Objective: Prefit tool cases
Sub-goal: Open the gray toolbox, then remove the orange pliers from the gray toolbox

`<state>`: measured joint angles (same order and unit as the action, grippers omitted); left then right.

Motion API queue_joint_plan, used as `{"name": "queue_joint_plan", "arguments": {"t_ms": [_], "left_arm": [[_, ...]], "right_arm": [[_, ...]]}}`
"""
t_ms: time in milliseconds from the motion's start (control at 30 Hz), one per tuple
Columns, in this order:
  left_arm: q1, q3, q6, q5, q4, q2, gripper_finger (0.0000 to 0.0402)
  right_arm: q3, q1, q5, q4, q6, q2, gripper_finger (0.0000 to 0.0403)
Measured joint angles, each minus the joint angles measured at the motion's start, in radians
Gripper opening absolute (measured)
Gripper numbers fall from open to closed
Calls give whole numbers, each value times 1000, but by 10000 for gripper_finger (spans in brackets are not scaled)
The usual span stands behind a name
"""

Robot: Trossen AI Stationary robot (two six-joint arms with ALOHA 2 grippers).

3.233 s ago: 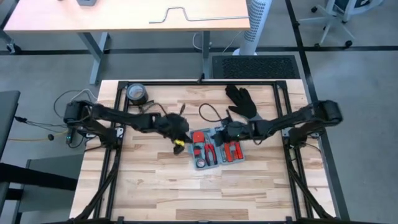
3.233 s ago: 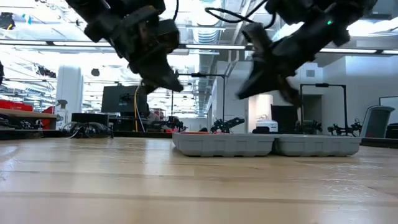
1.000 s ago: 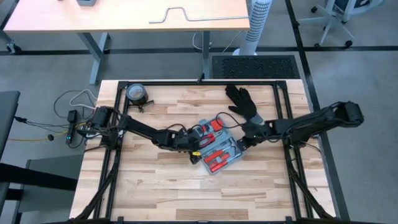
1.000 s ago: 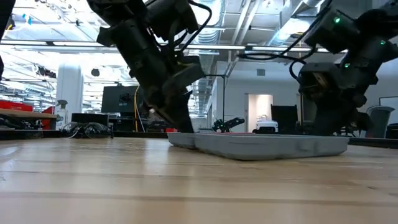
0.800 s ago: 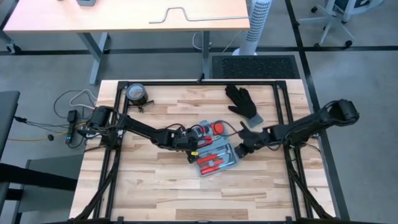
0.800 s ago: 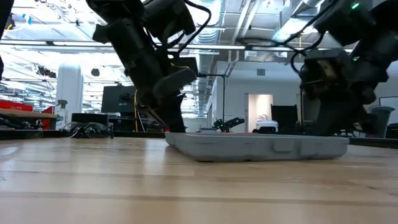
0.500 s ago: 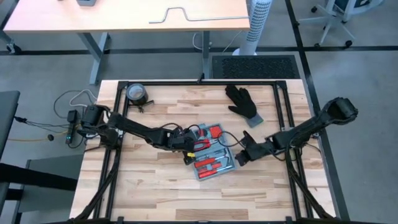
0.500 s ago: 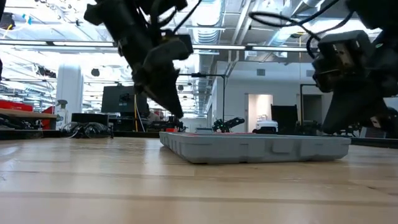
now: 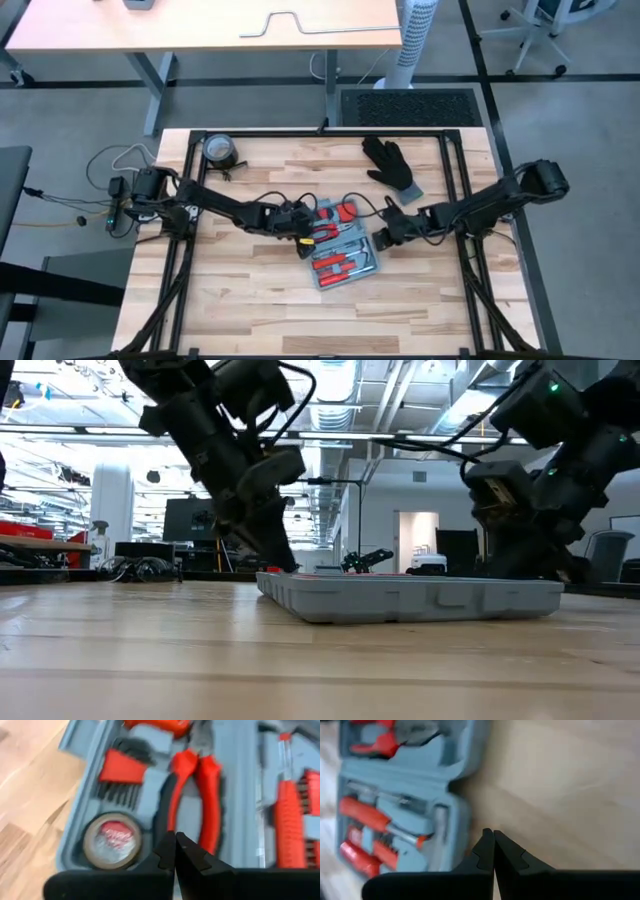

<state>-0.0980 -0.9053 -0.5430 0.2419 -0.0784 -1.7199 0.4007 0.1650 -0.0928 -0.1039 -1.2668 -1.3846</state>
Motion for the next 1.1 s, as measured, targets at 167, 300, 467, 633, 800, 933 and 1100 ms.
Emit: {"name": "queue_joint_plan", "arguments": {"t_ms": [167, 300, 467, 633, 800, 933, 1100], "left_arm": [[2, 48, -26, -14, 3, 6, 0], [2, 55, -25, -30, 9, 7, 0], [2, 56, -17, -41, 33, 4, 0], [-10, 50, -28, -70, 30, 6, 0], [-27, 54, -30, -94, 5, 54, 0], [-31, 53, -14, -90, 26, 121, 0], [-31, 52, 61, -194, 96, 167, 0]], "right_arm": [[-2, 47, 17, -172, -43, -79, 11], [21, 103, 18, -206, -75, -113, 11], [34, 170, -28, -199, -130, -119, 11], [35, 248, -126, -88, -226, -81, 11], [36, 365, -288, -1, -333, 9, 11], [35, 455, -403, 1, -366, 71, 11], [35, 509, -463, -9, -366, 113, 11]]}}
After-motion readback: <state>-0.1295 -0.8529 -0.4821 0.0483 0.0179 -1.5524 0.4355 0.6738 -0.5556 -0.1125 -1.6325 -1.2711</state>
